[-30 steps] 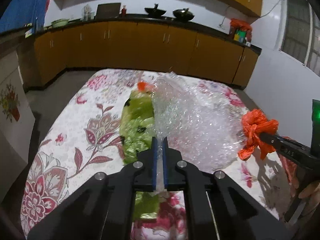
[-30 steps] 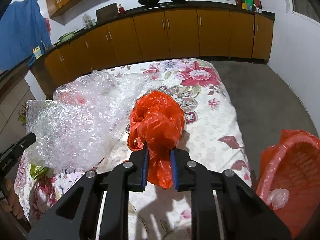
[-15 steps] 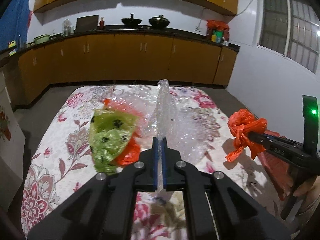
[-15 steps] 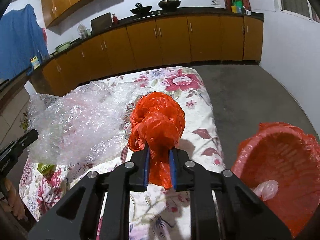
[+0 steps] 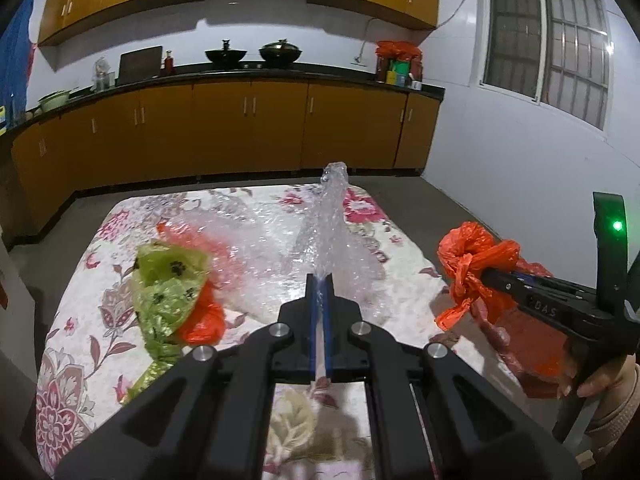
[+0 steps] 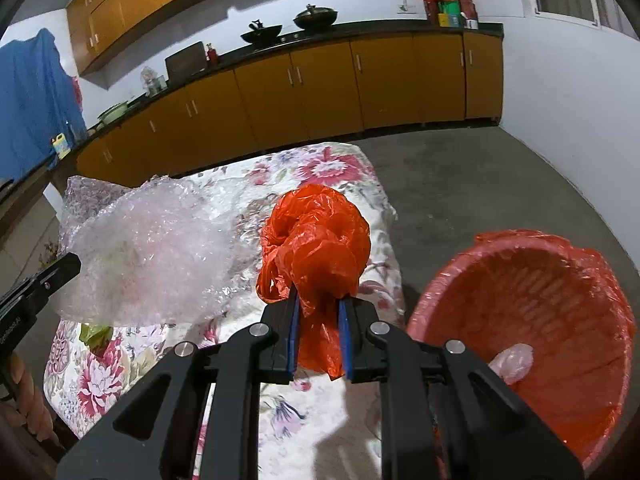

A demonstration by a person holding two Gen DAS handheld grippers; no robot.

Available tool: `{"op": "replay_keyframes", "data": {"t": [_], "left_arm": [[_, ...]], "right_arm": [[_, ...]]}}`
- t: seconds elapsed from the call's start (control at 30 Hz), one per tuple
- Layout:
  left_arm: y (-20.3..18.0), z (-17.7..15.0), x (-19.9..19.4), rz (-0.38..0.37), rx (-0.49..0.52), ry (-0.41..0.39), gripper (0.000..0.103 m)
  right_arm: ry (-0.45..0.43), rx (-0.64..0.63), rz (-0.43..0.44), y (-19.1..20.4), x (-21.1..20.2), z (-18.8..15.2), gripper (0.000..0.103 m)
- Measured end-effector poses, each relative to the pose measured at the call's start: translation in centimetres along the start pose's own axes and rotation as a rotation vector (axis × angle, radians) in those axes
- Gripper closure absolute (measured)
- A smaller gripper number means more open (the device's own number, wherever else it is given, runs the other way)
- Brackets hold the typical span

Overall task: Collect trash
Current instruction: 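Carry both items over the wastebasket and open both grippers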

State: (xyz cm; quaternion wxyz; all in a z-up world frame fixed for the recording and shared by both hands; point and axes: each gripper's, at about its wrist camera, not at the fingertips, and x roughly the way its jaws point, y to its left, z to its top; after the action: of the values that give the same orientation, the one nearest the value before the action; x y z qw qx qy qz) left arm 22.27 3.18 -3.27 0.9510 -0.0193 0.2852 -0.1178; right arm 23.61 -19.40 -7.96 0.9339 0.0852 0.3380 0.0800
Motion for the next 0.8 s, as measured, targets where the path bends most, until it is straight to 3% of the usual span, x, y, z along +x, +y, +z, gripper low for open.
{"op": "replay_keyframes", "data": {"t": [0.37,0.8], "left_arm": [[-4.5,1.3,-0.1,-0.093,0.039,-0.026,0.099],[-11.4,1.9,0.9,-0.247,0.055,-0.03,0.099]], "right_arm": [[-0.039,0.051,-0.061,-3.4,-3.0,-0.5,0.086],[-0.113,0.142,-0.204,-9.3,-8.1,-1.6,0.086]]}}
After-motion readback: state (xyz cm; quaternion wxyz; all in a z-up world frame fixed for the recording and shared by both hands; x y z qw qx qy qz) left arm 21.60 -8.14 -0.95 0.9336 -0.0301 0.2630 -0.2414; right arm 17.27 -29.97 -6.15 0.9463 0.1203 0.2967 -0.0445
